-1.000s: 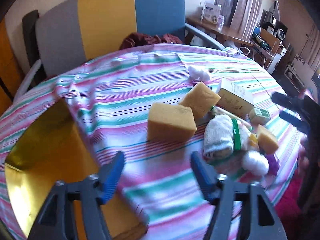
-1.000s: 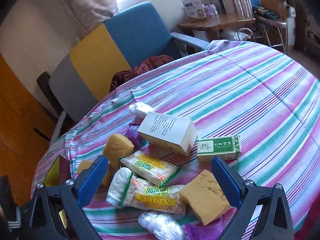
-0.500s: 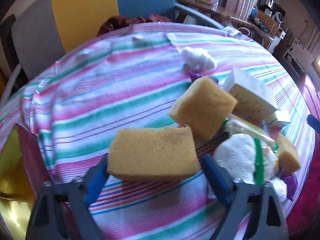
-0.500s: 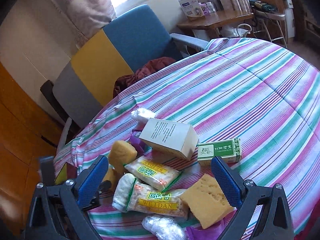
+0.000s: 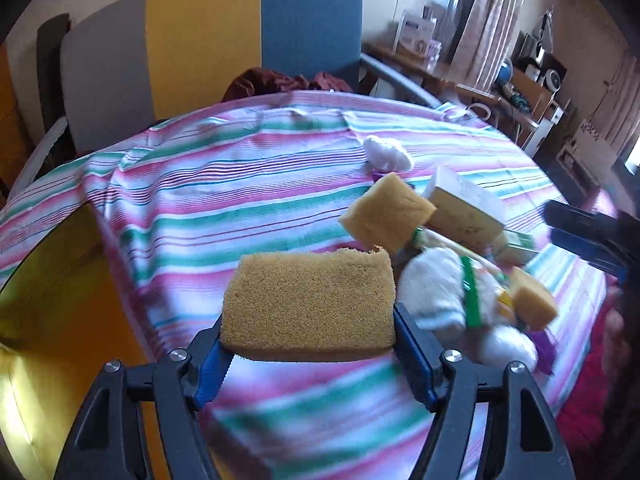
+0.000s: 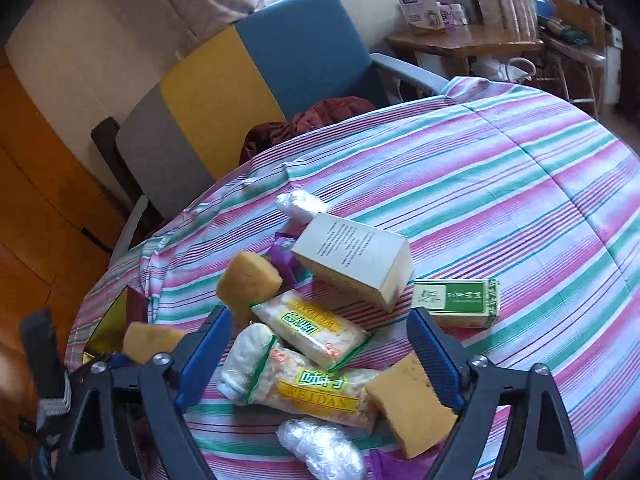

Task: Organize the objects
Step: 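Grasp a yellow sponge with the left tool and lift it, then carry the yellow sponge into the gold tray with the left tool while the right tool grasps the plastic-wrapped bundle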

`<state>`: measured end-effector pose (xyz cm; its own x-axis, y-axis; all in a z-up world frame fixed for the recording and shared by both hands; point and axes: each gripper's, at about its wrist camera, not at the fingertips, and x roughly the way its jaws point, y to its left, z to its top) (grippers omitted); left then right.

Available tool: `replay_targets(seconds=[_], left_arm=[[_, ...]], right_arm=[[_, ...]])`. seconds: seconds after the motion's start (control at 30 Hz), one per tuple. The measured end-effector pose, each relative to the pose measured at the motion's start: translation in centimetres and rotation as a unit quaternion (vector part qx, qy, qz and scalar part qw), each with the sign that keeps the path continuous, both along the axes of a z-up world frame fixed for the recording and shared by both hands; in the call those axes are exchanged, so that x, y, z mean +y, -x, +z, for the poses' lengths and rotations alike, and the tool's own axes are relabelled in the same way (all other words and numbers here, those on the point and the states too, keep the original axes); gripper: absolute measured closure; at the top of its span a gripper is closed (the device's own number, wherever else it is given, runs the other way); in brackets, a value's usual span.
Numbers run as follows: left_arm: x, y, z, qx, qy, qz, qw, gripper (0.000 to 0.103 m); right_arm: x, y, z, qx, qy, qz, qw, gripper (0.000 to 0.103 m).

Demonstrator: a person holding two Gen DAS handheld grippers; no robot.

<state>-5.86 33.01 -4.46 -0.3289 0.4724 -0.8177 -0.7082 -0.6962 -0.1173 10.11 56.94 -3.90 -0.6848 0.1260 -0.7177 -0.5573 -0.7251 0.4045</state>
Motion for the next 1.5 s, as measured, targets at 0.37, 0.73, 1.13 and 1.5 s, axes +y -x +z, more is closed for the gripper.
replay_targets(seconds=[0.37,0.73,1.13,1.5], left_arm=[[-7.5,-2.8,2.6,0.006,-0.036,0.018,0.9992,0.029],[-17.6,0.1,1.9,-0.005,-0.044,0.138,0.9895,0.029],[-28.2,11.6,-0.8,-0.010,0.011,0.290,0.9568,0.029],[-27.2,17.9,-4.2,-0.021,0.053,0.313,0.9480,0.026]], right_arm=[[-3.8,1.9,-1.1,-0.065,0.021,0.123,0.990,0.039],[-10.2,3.2,-6.6,-0.237,-0.095,0.187,0.949,0.064],[-10.0,2.8,-6.6,-0.210,-0.097,0.197,0.953,0.064],[-10.1,3.2,-6.4,-0.206,-0.099,0.206,0.952,0.064]])
